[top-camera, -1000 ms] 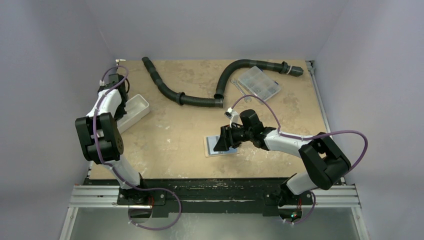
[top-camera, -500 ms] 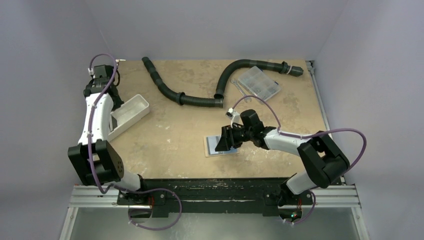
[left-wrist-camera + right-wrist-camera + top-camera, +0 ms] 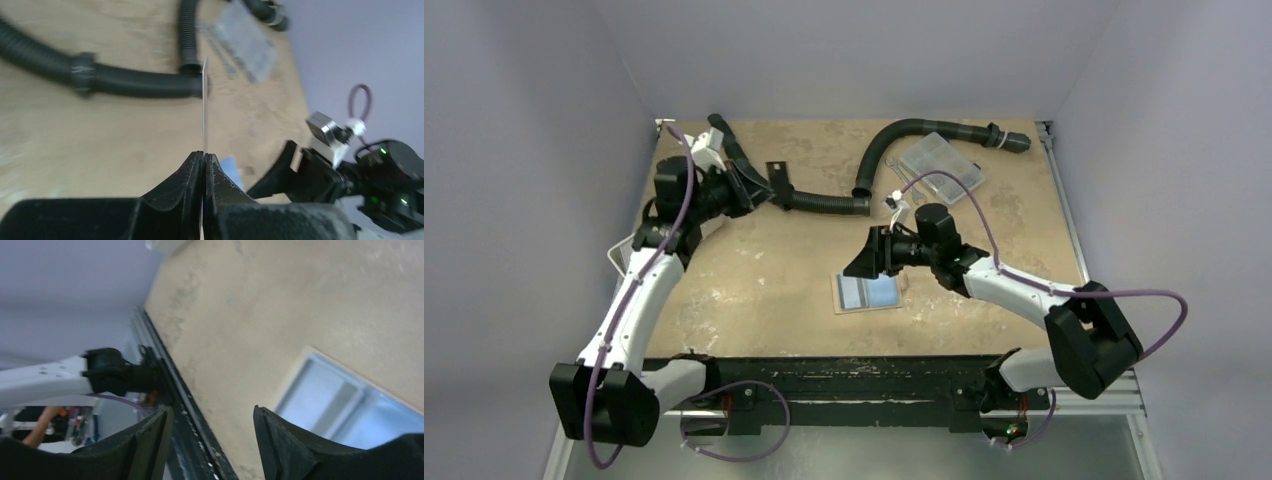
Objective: Put the credit cards into the card holder
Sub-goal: Pick up the credit card from the storage box, then insert the credit card into the card holder.
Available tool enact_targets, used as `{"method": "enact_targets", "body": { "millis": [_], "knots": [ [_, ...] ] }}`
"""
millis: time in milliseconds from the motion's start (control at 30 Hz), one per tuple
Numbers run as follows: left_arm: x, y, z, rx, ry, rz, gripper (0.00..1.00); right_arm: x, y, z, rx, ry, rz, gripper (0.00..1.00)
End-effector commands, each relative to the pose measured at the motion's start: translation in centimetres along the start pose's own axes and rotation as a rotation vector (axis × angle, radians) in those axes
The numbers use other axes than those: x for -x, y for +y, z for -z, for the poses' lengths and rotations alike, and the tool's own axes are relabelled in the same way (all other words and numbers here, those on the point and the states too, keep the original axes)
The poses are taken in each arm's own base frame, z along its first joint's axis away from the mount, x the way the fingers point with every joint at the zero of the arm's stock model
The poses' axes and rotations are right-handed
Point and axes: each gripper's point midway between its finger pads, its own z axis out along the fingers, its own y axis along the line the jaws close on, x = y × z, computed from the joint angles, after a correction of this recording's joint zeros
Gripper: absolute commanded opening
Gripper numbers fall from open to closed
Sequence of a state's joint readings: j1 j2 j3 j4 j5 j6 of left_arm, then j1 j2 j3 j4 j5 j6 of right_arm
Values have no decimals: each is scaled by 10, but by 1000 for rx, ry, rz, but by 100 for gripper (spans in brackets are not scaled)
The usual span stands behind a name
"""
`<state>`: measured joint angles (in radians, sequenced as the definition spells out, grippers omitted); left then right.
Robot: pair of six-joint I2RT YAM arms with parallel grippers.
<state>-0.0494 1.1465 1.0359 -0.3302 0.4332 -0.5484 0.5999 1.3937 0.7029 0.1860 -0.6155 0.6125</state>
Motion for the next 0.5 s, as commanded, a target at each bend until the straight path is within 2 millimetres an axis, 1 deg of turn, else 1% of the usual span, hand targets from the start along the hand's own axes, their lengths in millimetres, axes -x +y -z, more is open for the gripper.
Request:
{"method": "enact_targets", "body": {
  "millis": [0, 33, 67, 100, 167, 233, 300, 333, 367, 467],
  "knots": [
    [4, -106, 16, -491, -97, 51, 0, 65, 61, 28, 236, -228, -25, 70],
    [-4, -113, 17, -528, -86, 68, 0, 70, 64, 35, 268, -258, -47, 72],
    [-10, -122, 19, -572, -79, 88, 0, 78, 71, 44, 318, -294, -56, 72],
    [-18, -130, 20, -621, -67, 111, 0, 80, 74, 51, 350, -316, -62, 73],
    [-34, -144, 23, -701, -40, 155, 0, 88, 79, 59, 376, -341, -58, 73],
    [-47, -153, 24, -748, -18, 180, 0, 93, 81, 63, 376, -359, -56, 72],
    [-60, -160, 23, -779, 6, 196, 0, 100, 82, 70, 374, -396, -56, 69],
    [-66, -165, 24, -801, 15, 201, 0, 103, 83, 74, 370, -413, -56, 65],
    [-72, -168, 25, -818, 27, 208, 0, 105, 83, 76, 367, -423, -58, 62],
    [-85, -174, 24, -846, 53, 225, 0, 108, 85, 78, 371, -424, -62, 57]
  ]
}}
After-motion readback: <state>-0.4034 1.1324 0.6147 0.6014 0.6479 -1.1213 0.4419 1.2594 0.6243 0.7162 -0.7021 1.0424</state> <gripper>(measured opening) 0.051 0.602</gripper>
